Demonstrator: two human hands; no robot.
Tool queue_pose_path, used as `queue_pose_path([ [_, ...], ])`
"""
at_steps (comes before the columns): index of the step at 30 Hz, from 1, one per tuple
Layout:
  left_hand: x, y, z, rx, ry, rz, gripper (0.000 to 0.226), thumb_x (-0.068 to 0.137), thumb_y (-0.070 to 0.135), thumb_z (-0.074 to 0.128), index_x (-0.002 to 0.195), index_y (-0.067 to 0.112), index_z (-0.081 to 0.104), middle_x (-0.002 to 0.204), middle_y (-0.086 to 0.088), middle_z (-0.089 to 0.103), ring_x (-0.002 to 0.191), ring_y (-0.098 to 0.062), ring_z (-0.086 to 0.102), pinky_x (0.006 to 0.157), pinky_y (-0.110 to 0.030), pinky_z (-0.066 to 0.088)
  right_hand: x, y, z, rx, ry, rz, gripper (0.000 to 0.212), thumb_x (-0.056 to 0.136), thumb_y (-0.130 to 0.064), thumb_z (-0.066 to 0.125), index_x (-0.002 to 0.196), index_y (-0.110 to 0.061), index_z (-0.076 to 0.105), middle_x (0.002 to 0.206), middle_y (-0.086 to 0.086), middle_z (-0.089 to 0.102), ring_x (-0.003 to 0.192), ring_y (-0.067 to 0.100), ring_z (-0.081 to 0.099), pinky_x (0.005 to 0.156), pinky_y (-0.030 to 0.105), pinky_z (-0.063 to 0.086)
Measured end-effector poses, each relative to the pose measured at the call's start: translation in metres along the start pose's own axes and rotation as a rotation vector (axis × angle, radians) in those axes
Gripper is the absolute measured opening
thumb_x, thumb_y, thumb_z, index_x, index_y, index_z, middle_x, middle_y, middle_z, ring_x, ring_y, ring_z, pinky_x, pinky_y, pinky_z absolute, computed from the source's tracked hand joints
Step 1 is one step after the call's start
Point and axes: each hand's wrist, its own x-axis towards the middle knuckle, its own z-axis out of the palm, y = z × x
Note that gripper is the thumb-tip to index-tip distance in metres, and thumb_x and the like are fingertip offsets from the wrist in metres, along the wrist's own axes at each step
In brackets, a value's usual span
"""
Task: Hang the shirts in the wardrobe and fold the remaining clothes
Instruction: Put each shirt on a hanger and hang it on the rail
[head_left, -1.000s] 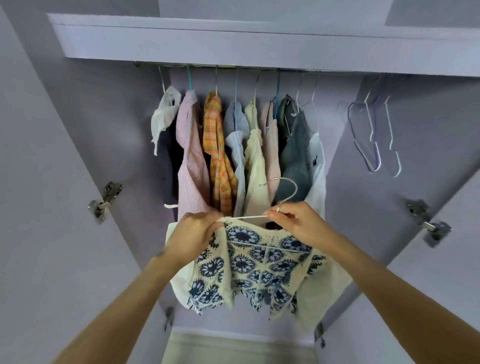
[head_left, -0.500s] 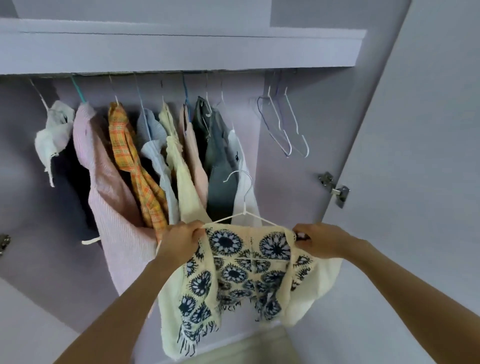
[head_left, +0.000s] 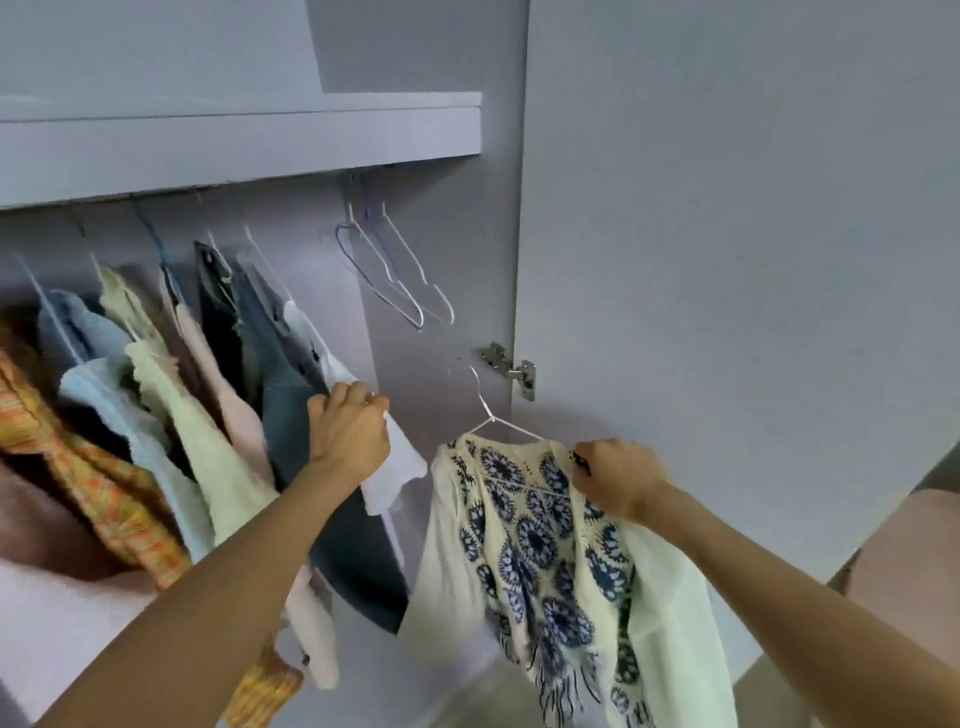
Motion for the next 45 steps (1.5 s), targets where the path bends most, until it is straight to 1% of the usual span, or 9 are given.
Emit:
queue_pose_path([
  [3, 0.015, -0.012, -0.015, 0.051, 0.05, -0.004, 0.04, 0.09, 0.02, 0.048, 0.13, 0.023, 0.048, 0.14, -0.002, 0.036, 0.127, -0.024, 0.028, 0.097, -0.039, 0.024, 0.003, -0.017, 0.003, 0.08, 0.077, -0.013, 0.017, 0.095, -0.022, 0.034, 0.08, -0.02, 0.043, 0.085, 0.002, 0.057, 0.075, 0.024, 0.055, 0.065, 0.028, 0.041],
  [8, 0.041, -0.037, -0.029, 0.16, -0.17, -0.021, 0.056, 0.092, 0.023, 0.044, 0.144, 0.028, 0.024, 0.156, 0.002, 0.001, 0.141, -0.027, 0.001, 0.11, -0.046, 0.016, 0.028, -0.062, -0.008, 0.235, 0.172, -0.133, 0.021, 0.099, -0.022, 0.033, 0.098, -0.008, 0.049, 0.1, 0.012, 0.058, 0.085, 0.032, 0.059, 0.069, 0.035, 0.044],
  [11, 0.041, -0.045, -0.024, 0.181, -0.215, -0.013, 0.056, 0.093, 0.023, 0.043, 0.145, 0.027, 0.023, 0.156, 0.001, 0.006, 0.142, -0.027, 0.001, 0.112, -0.046, 0.014, 0.054, -0.09, -0.02, 0.211, 0.091, -0.229, 0.019, 0.097, -0.02, 0.035, 0.103, -0.006, 0.047, 0.103, 0.018, 0.06, 0.091, 0.037, 0.059, 0.068, 0.034, 0.04],
  [14, 0.037, -0.057, -0.018, 0.138, -0.121, -0.015, 0.059, 0.094, 0.022, 0.041, 0.147, 0.026, 0.017, 0.155, 0.001, 0.012, 0.143, -0.022, 0.004, 0.113, -0.042, 0.015, 0.082, -0.114, -0.029, 0.141, 0.167, -0.279, 0.021, 0.096, -0.022, 0.036, 0.102, -0.007, 0.05, 0.1, 0.016, 0.063, 0.091, 0.037, 0.06, 0.065, 0.032, 0.035],
  [21, 0.052, -0.101, -0.014, 0.138, -0.06, 0.045, 0.053, 0.099, 0.044, 0.026, 0.148, 0.032, 0.012, 0.158, 0.007, -0.003, 0.144, -0.018, -0.009, 0.113, -0.054, 0.002, 0.151, -0.163, -0.035, 0.271, 0.302, -0.251, 0.01, 0.093, -0.015, 0.038, 0.091, -0.011, 0.046, 0.096, 0.015, 0.065, 0.085, 0.037, 0.061, 0.061, 0.032, 0.034],
  [28, 0.057, -0.111, 0.011, 0.064, 0.031, -0.013, 0.059, 0.096, 0.052, 0.018, 0.149, 0.032, 0.001, 0.158, 0.008, -0.008, 0.144, -0.017, -0.011, 0.114, -0.052, 0.0, 0.235, -0.214, -0.037, 0.432, 0.376, -0.269, 0.022, 0.093, -0.013, 0.039, 0.105, -0.004, 0.055, 0.104, 0.018, 0.064, 0.097, 0.038, 0.059, 0.064, 0.032, 0.034],
  [37, 0.054, -0.112, 0.018, 0.035, 0.057, -0.006, 0.06, 0.097, 0.049, 0.021, 0.149, 0.027, 0.001, 0.158, 0.004, -0.007, 0.145, -0.02, -0.01, 0.117, -0.044, 0.007, 0.293, -0.247, -0.04, 0.489, 0.183, -0.271, 0.01, 0.091, -0.01, 0.041, 0.082, -0.01, 0.047, 0.102, 0.015, 0.062, 0.085, 0.028, 0.055, 0.067, 0.028, 0.035],
  [41, 0.054, -0.109, 0.014, 0.006, -0.012, -0.033, 0.061, 0.098, 0.048, 0.021, 0.149, 0.025, -0.003, 0.157, 0.004, -0.012, 0.144, -0.019, -0.015, 0.115, -0.044, 0.012, 0.279, -0.24, -0.017, 0.504, 0.132, -0.336, 0.02, 0.095, -0.012, 0.037, 0.102, -0.008, 0.055, 0.109, 0.017, 0.061, 0.098, 0.032, 0.057, 0.069, 0.028, 0.034],
  [45, 0.055, -0.108, 0.007, 0.012, -0.121, -0.057, 0.062, 0.098, 0.047, 0.024, 0.15, 0.024, -0.003, 0.157, 0.004, -0.016, 0.143, -0.02, -0.017, 0.114, -0.046, 0.013, 0.253, -0.225, -0.006, 0.543, 0.132, -0.4, 0.038, 0.098, -0.015, 0.036, 0.135, -0.01, 0.041, 0.123, 0.016, 0.051, 0.11, 0.034, 0.052, 0.081, 0.033, 0.042],
])
